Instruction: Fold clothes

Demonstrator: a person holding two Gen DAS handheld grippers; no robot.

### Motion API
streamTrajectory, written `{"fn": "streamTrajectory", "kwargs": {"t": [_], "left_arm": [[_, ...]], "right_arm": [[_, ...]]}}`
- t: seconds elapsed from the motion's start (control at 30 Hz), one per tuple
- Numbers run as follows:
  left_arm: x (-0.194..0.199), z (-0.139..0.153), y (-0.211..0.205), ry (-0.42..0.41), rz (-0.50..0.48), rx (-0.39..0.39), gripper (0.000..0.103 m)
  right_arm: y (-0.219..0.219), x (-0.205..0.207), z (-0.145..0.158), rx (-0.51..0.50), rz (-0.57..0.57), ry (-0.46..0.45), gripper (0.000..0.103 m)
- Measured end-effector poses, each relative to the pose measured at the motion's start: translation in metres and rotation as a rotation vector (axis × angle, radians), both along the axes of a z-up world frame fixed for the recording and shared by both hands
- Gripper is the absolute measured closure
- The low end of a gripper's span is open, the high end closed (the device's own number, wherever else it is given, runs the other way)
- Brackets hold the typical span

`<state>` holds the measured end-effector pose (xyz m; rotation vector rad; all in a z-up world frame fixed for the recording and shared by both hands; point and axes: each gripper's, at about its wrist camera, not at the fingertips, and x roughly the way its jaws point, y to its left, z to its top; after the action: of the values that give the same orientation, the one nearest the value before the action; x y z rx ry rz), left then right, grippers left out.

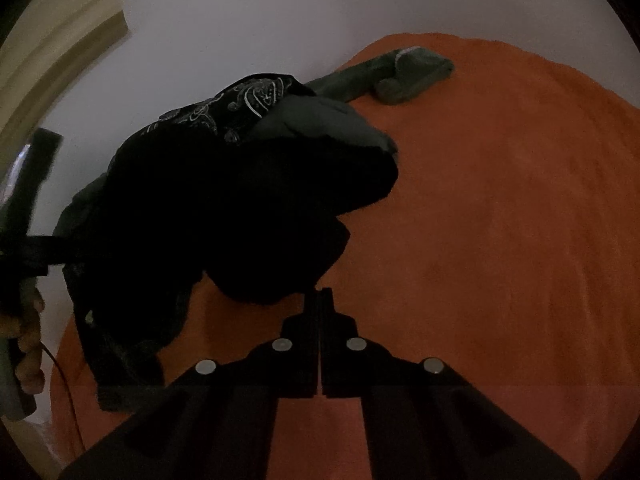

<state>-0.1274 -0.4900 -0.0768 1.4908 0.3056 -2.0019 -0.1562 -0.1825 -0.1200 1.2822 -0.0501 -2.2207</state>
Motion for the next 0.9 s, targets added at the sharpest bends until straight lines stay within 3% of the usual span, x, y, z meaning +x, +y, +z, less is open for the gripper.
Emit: {"fn": "streamTrajectory", "kwargs": {"t": [0.1,0.17,0.2,0.23,0.37,0.47,0.53,0.57,0.63,0.67,0.73,0.77,0.83,0.87,0.9], "left_arm": [[0.010,0.008,-0.014,0.048,0.061,0.074,0.089],[0.018,0.009,-0.028,0.067,0.115,0.143,0.090],[0.022,0.010,-0.036,0.081,0.137,0.162,0.090],[0.024,0.010,-0.041,0.090,0.137,0.174,0.091],[0.024,0.010,-0.051,0.132,0.079,0.220,0.090],[0.020,0.011,-0.053,0.185,0.012,0.260,0.084],[0.017,0.013,-0.056,0.236,0.034,0.321,0.054],[0.015,0.014,-0.056,0.260,0.047,0.351,0.046],[0.018,0.012,-0.043,0.290,0.111,0.410,0.044],[0.034,0.010,-0.033,0.300,0.136,0.426,0.044],[0.017,0.010,-0.035,0.293,0.169,0.447,0.043],[0.019,0.011,-0.025,0.299,0.149,0.438,0.043],[0.024,0.012,-0.006,0.310,0.109,0.421,0.049],[0.027,0.013,0.003,0.313,0.088,0.406,0.061],[0.036,0.020,0.010,0.289,0.059,0.330,0.094]], "right_arm": [[-0.001,-0.002,-0.009,0.004,0.001,-0.042,0.100],[-0.004,-0.005,-0.019,0.018,-0.015,-0.067,0.075],[-0.006,-0.009,-0.024,0.012,-0.024,-0.079,0.043],[-0.007,-0.012,-0.028,-0.009,-0.033,-0.085,0.026],[-0.013,-0.032,-0.045,-0.137,-0.060,-0.154,0.024],[-0.020,-0.045,-0.058,-0.183,-0.093,-0.202,0.024],[-0.023,-0.051,-0.064,-0.193,-0.128,-0.204,0.024],[-0.024,-0.053,-0.065,-0.197,-0.151,-0.198,0.024],[-0.025,-0.056,-0.068,-0.203,-0.184,-0.194,0.028],[-0.027,-0.057,-0.069,-0.217,-0.180,-0.218,0.034],[-0.029,-0.060,-0.073,-0.241,-0.170,-0.268,0.085],[-0.028,-0.060,-0.072,-0.252,-0.171,-0.285,0.095],[-0.025,-0.057,-0.066,-0.261,-0.179,-0.275,0.099],[-0.025,-0.052,-0.057,-0.244,-0.182,-0.226,0.099],[-0.024,-0.048,-0.048,-0.226,-0.183,-0.177,0.099]]}}
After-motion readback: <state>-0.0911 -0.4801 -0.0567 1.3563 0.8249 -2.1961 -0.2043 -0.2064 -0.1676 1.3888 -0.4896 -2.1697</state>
